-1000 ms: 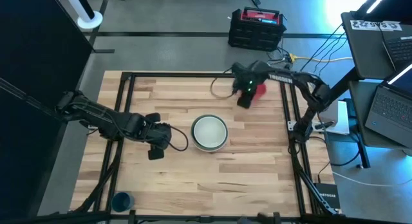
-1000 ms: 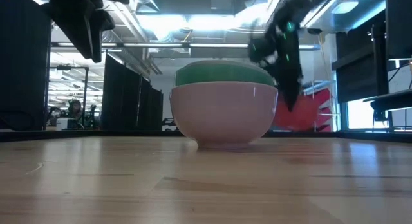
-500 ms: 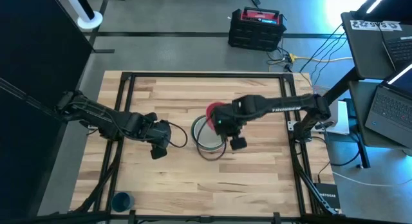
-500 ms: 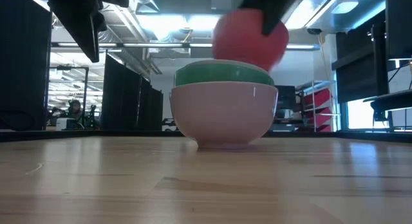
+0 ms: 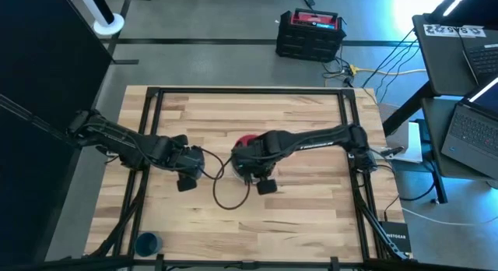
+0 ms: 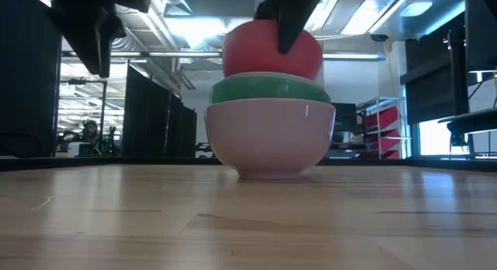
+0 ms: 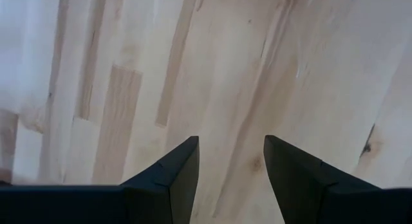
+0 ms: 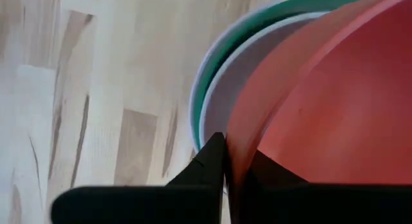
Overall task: Nest bowls inside each other
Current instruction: Stack the orange bowl on top of the white bowl, then move the blue cup to the left of the bowls
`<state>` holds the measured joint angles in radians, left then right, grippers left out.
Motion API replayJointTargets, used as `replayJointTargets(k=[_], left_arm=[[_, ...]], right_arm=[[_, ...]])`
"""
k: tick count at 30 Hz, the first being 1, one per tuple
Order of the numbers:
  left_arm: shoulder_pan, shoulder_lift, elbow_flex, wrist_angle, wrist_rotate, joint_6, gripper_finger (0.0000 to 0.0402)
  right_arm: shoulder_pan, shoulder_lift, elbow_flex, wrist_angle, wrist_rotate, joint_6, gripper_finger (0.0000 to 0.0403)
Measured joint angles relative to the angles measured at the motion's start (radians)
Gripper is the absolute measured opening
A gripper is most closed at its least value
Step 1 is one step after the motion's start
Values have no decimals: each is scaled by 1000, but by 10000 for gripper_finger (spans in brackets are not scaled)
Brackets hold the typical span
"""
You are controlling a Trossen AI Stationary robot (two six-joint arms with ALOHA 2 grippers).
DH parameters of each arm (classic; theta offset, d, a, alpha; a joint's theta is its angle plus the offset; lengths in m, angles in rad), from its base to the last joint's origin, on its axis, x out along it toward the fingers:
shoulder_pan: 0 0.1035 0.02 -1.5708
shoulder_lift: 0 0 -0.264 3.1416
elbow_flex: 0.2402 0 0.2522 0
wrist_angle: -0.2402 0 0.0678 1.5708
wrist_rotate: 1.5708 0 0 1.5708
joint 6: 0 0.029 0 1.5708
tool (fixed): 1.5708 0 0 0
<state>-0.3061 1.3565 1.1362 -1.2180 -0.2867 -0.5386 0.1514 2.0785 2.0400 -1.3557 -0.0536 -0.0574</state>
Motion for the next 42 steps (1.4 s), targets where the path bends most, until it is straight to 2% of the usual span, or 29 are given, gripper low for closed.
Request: replayJointTargets(k=[19, 23, 32, 35, 42], left_arm=[[1, -12, 0, -5, 0, 43, 158], [1, -12, 0, -5, 0, 39, 158], [1, -12, 0, -5, 0, 38, 158], [1, -12, 0, -5, 0, 38, 158], [1, -12, 0, 27, 17, 74, 158]], right_arm=[[-1, 40, -10, 5, -44, 8, 6], [-1, 40, -10, 28, -46, 5, 33], [-2, 34, -10, 15, -47, 5, 132], [-2, -5, -10, -7, -48, 14, 149], [66, -230, -61, -73, 50, 177, 151]])
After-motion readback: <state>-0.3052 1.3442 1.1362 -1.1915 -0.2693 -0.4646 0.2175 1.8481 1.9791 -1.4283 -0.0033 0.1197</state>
